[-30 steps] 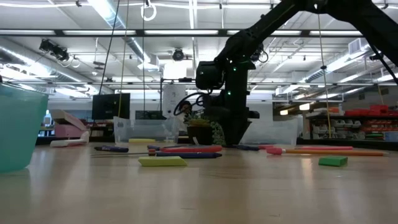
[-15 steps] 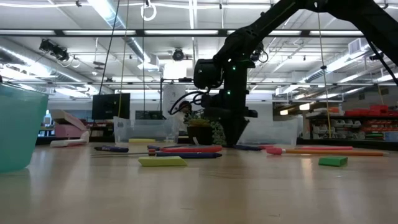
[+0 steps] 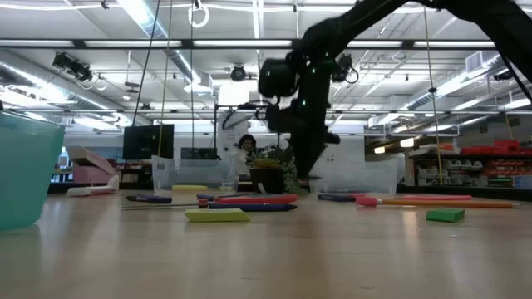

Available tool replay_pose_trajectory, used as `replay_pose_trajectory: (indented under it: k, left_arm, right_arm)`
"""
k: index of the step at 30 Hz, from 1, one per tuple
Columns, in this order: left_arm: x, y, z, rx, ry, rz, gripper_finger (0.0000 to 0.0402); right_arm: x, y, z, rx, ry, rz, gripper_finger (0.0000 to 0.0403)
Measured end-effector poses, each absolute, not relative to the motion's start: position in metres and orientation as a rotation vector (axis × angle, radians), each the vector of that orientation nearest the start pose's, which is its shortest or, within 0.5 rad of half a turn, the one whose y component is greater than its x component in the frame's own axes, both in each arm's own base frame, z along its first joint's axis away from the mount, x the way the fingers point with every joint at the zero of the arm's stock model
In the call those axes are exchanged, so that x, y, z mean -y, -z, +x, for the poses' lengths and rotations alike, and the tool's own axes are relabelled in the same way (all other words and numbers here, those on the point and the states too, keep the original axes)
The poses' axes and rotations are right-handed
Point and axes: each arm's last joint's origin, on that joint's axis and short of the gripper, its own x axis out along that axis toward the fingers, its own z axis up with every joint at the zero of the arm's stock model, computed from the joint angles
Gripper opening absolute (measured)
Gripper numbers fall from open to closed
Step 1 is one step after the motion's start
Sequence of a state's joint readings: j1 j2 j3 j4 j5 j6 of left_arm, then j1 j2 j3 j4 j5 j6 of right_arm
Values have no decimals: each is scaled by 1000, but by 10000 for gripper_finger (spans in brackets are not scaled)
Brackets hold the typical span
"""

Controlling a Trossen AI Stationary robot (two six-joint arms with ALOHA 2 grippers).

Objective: Sort crayons/erasers/pens/pencils in bins
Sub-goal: Put the blue crayon into the right transparent bin

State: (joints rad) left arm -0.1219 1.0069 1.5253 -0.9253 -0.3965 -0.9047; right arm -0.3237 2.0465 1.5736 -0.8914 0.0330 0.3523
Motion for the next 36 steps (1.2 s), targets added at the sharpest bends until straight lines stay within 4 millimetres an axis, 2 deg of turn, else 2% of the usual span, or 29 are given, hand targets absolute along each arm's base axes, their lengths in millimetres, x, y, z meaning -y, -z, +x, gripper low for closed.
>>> replay_pose_trajectory:
  k: [3, 7, 13, 18, 23, 28, 36]
  left_arm:
    - [7, -463, 149, -244, -426, -775, 94]
    - [7, -463, 149, -244, -426, -772, 94]
    - [7, -463, 149, -244, -425, -772, 88]
    - [7, -463, 149, -244, -425, -773, 90]
    - [7, -463, 149, -244, -425, -772, 89]
    - [7, -463, 149, -244, -426, -775, 83]
    - [7, -463, 149, -243, -426, -778, 88]
  right_arm:
    - [130, -201, 380, -1259, 546, 492, 19]
    - [138, -236, 367, -1158, 588, 528, 20]
    - [173, -261, 337, -1087, 745, 544, 23]
    - [206, -261, 314, -1086, 838, 611, 24]
    - [228, -261, 298, -1075, 881, 669, 25]
    - [238, -260, 287, -1086, 887, 722, 33]
    - [239, -260, 286, -1092, 889, 734, 92]
